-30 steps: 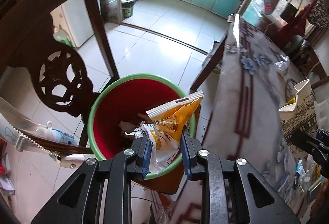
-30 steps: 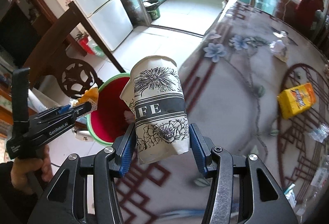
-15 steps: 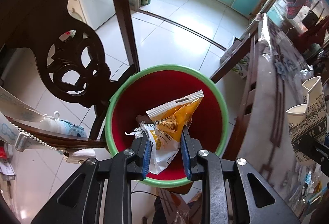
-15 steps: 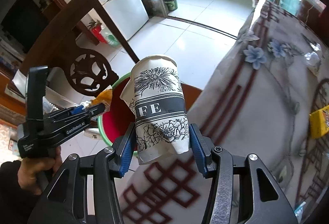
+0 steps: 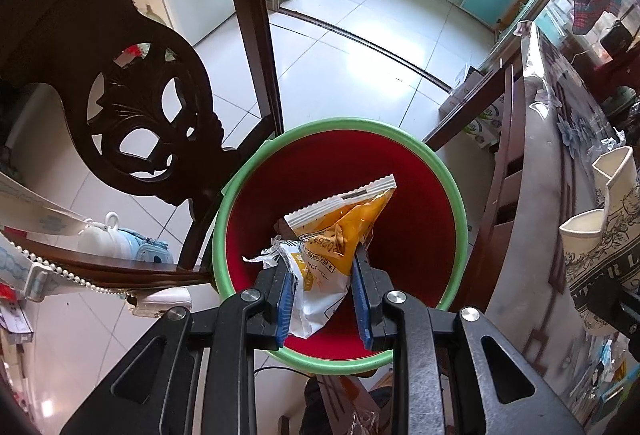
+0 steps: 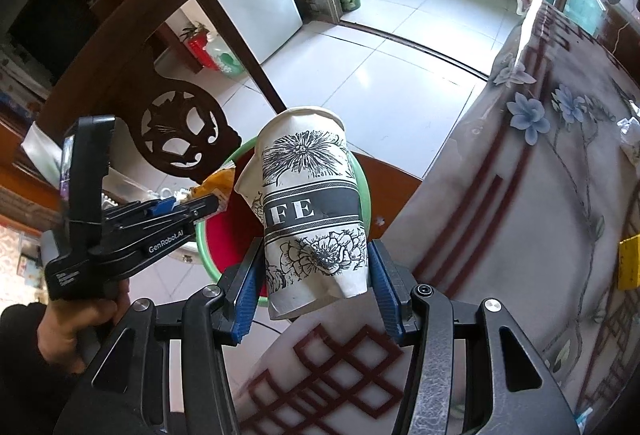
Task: Collect trash
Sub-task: 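Carry the snack bag and paper cup over the red bucket and release them, then swing both open grippers back over the table toward the remaining trash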
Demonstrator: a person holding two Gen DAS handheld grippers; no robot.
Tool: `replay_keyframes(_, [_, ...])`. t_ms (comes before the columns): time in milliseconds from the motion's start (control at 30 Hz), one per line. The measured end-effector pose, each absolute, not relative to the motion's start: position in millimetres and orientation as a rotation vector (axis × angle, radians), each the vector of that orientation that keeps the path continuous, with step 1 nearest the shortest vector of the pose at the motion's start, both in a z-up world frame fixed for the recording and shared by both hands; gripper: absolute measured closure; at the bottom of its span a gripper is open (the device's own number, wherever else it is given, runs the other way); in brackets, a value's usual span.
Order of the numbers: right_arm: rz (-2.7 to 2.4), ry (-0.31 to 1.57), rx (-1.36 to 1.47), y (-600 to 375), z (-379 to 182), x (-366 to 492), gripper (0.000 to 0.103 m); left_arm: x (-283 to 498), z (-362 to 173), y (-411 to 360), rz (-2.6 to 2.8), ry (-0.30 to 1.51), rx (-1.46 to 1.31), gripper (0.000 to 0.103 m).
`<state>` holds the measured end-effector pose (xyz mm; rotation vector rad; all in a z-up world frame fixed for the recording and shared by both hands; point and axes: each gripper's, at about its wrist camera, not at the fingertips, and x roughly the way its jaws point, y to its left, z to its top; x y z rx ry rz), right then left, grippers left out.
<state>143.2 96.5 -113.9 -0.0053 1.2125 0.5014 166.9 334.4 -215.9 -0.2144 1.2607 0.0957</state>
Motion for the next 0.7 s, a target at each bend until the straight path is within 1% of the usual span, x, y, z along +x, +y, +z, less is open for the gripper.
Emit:
replay_keyframes(267, [0.527, 1.186, -0.026, 101.5, -111.1, 143.4, 0.054, 168.9, -213.9, 337.2, 0.103, 1.249, -0.223, 0.080])
replay_keyframes(333, [0.525, 1.177, -0.019, 99.2, -110.1, 142.4, 0.054, 170.4, -214.3, 336.9, 0.102, 1.253, -0.224, 0.074])
replay_keyframes(367, [0.525, 1.176, -0.016, 98.2, -110.0, 142.3, 0.054, 170.9, -214.6, 336.8, 0.104, 1.256, -0.224, 0.066])
replay_keyframes(400, [0.524, 1.176, -0.014, 97.0, -109.6, 141.7, 0.054, 171.2, -214.3, 336.1, 0.109, 1.257, -0.222, 0.060])
replay_keyframes(433, [0.522, 1.175, -0.010, 95.2, -109.0, 141.0, 0.054, 170.8, -213.1, 335.6, 0.113, 1.252, -0.219, 0.048])
replay_keyframes(467, [0.518, 1.174, -0.006, 92.7, -108.1, 139.9, 0.054, 170.1, -211.6, 335.4, 0.116, 1.246, -0.217, 0.045])
replay_keyframes(700, [0.489, 1.161, 0.017, 71.3, -100.4, 131.8, 0.054, 166.7, -203.1, 325.8, 0.113, 1.230, -0.210, 0.045])
